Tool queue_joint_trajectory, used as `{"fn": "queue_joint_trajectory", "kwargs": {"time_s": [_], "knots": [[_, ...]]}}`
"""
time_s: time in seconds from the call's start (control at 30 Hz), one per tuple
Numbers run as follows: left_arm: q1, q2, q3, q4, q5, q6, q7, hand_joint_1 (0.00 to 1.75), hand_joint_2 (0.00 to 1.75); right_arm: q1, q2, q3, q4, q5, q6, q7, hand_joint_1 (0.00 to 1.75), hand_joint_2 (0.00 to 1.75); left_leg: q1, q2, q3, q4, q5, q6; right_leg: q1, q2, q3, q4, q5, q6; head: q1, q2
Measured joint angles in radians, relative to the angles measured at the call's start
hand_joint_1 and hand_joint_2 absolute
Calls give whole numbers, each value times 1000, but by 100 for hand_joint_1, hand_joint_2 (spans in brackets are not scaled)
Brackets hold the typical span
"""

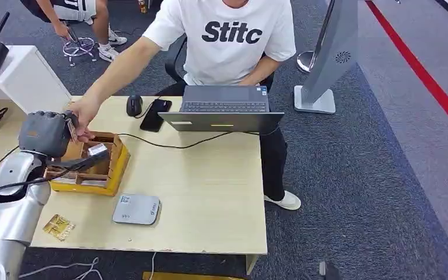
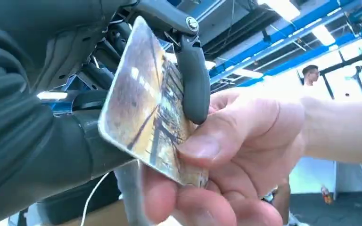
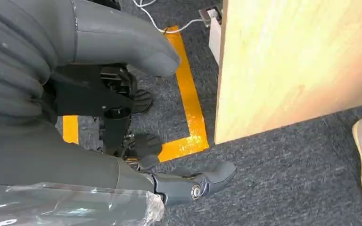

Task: Pass the card to the sensor for recognition and then transmit it.

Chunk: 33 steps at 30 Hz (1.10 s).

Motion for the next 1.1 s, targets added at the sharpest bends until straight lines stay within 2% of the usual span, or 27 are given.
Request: {"fn": "queue_joint_trajectory", "kwargs": {"time_s": [0.27,0.4,0.43,0.47,0.5,0.7,0.83,0.93,1.03,1.1], "knots": [[-89,-23,0,82,-17,-2,21,175,175,-8,11,14,2,8,1,7,0,175,0,0,0,0,0,0,0,1,-1,0,0,0,0,0],[-98,-33,0,107,-20,18,16,175,175,-9,14,14,3,4,2,8,0,175,0,1,0,0,0,0,0,1,-1,0,0,0,0,0],[-97,-34,0,109,-20,19,13,168,175,-9,14,14,3,3,3,8,0,175,0,1,0,0,0,0,0,1,-1,0,0,0,0,0],[-96,-36,0,110,-19,19,13,145,175,-9,14,14,3,2,3,7,0,175,0,1,0,0,0,0,0,1,-1,0,0,0,0,0],[-94,-37,0,110,-17,19,13,2,175,-9,14,14,3,2,3,6,0,175,0,1,0,0,0,0,0,1,-1,0,0,0,0,0],[-54,-40,0,83,-1,26,19,0,175,-8,14,14,3,-2,2,3,0,175,0,1,0,0,0,0,0,2,-1,0,0,0,0,0],[-12,-45,0,35,-1,62,27,0,175,-5,14,14,3,-3,1,2,0,175,0,1,-1,0,0,0,0,2,-1,0,0,0,0,0],[42,-55,6,-33,-4,114,32,0,175,-1,14,14,3,-10,1,3,0,175,0,1,-1,0,0,0,0,2,-1,0,0,0,0,0],[123,-88,35,-144,0,164,24,0,175,5,13,13,3,-19,1,2,0,175,0,2,-1,0,-1,0,0,2,-1,0,0,0,0,0],[172,-113,62,-219,1,175,10,0,175,10,12,11,3,-21,1,2,0,175,0,2,-2,0,-1,0,0,2,-2,-1,-1,1,0,0]]}}
